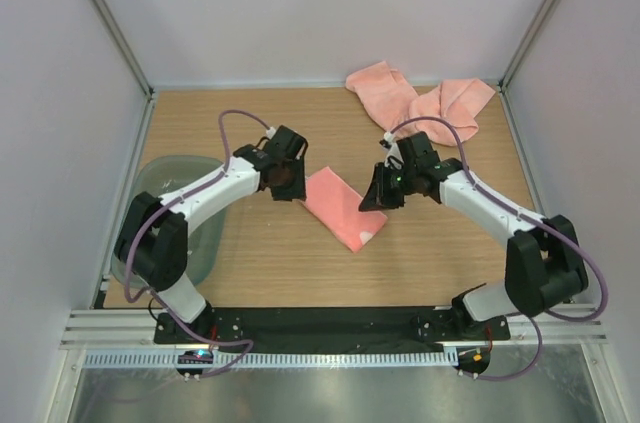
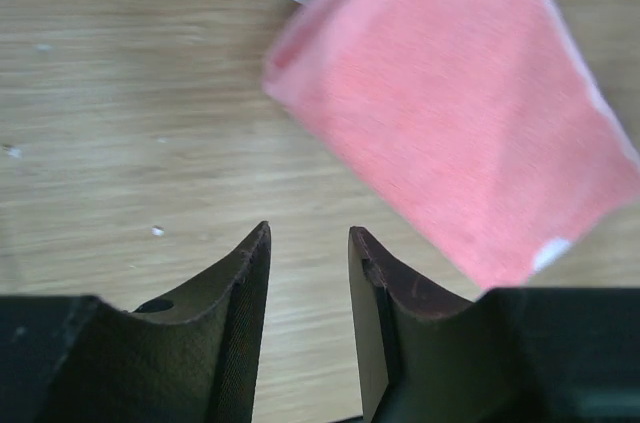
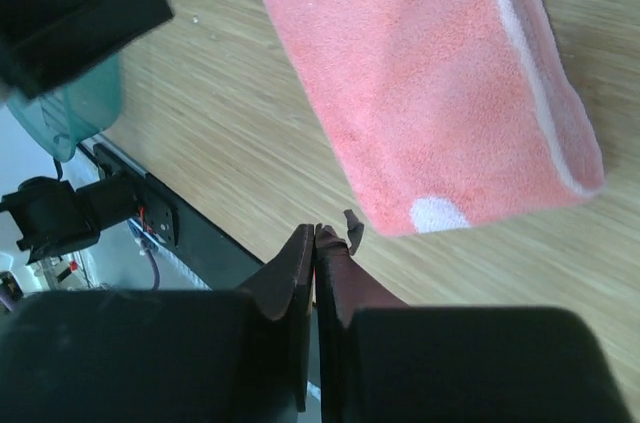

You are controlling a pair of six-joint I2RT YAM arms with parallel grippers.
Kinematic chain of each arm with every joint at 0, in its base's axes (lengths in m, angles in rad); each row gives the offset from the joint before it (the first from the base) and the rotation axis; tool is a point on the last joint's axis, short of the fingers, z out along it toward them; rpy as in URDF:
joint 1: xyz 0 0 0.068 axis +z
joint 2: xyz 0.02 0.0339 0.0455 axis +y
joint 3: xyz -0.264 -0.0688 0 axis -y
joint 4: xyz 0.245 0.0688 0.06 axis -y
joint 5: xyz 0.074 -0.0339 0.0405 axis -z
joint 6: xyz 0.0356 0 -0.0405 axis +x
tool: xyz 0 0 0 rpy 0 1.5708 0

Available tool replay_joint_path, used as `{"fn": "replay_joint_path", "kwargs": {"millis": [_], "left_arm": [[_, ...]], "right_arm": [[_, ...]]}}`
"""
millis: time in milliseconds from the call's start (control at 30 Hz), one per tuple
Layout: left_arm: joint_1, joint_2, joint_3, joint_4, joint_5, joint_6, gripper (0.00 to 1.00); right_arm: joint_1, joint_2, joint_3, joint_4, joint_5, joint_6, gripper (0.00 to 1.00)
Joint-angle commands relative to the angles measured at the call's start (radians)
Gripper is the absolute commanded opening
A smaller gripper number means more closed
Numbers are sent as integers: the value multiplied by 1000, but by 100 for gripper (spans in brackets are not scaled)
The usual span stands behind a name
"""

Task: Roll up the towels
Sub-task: Fold the towel

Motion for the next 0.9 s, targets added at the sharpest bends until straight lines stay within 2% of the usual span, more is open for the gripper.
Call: {"fn": "replay_joint_path", "kwargs": {"millis": [0, 267, 600, 867], "left_arm": [[-82, -51, 22, -5, 35, -38, 37], [-231, -22, 58, 48, 100, -93, 36], [-336, 110, 163, 65, 112, -113, 35], [-376, 188, 183, 75, 116, -127, 34]], "right_arm": [[-22, 106, 4, 67, -62, -4, 7], [-83, 184, -43, 93, -30, -30, 3], [-149, 220, -100, 65, 42, -60, 1], [-169, 256, -111, 73, 45, -56, 1]]}}
